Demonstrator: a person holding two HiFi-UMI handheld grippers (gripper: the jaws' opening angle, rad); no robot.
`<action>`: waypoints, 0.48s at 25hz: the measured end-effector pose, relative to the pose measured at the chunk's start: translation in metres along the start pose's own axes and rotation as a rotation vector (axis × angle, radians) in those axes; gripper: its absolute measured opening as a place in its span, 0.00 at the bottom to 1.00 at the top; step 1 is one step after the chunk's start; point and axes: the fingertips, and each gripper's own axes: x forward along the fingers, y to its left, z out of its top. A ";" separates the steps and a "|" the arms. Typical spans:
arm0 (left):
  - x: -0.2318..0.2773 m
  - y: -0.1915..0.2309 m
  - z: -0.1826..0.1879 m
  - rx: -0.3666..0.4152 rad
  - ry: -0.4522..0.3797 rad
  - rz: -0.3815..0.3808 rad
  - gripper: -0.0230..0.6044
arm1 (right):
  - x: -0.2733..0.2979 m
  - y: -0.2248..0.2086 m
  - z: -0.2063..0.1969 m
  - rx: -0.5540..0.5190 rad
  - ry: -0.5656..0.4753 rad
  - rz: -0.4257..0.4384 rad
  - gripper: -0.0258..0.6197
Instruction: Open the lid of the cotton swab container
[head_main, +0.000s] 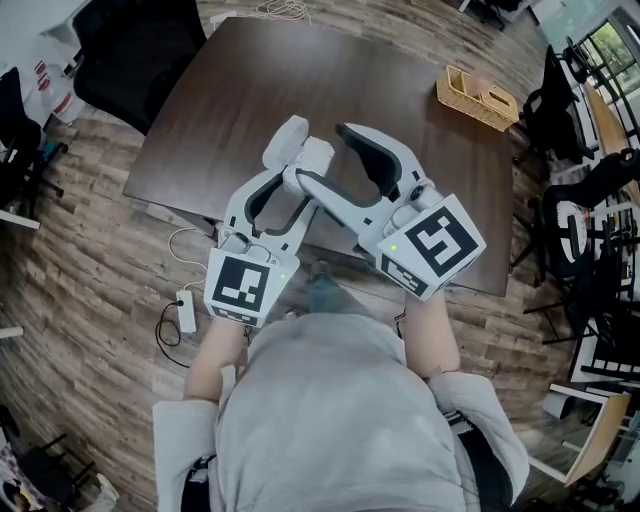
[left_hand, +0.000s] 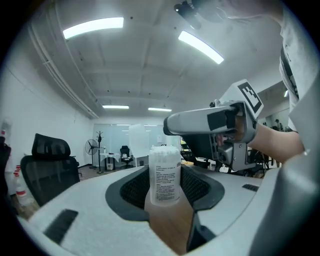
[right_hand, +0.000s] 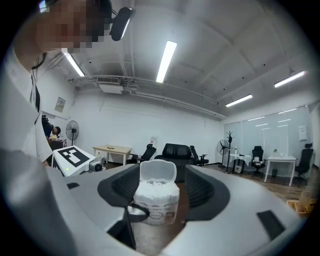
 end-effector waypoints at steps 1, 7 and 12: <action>-0.002 0.002 0.002 -0.008 -0.006 0.006 0.33 | -0.002 0.001 -0.001 0.000 0.002 -0.001 0.47; -0.014 0.010 0.014 -0.027 -0.037 0.041 0.33 | -0.016 0.003 -0.002 -0.007 -0.025 -0.068 0.12; -0.024 0.012 0.022 -0.035 -0.059 0.058 0.33 | -0.029 0.003 0.001 -0.030 -0.046 -0.115 0.07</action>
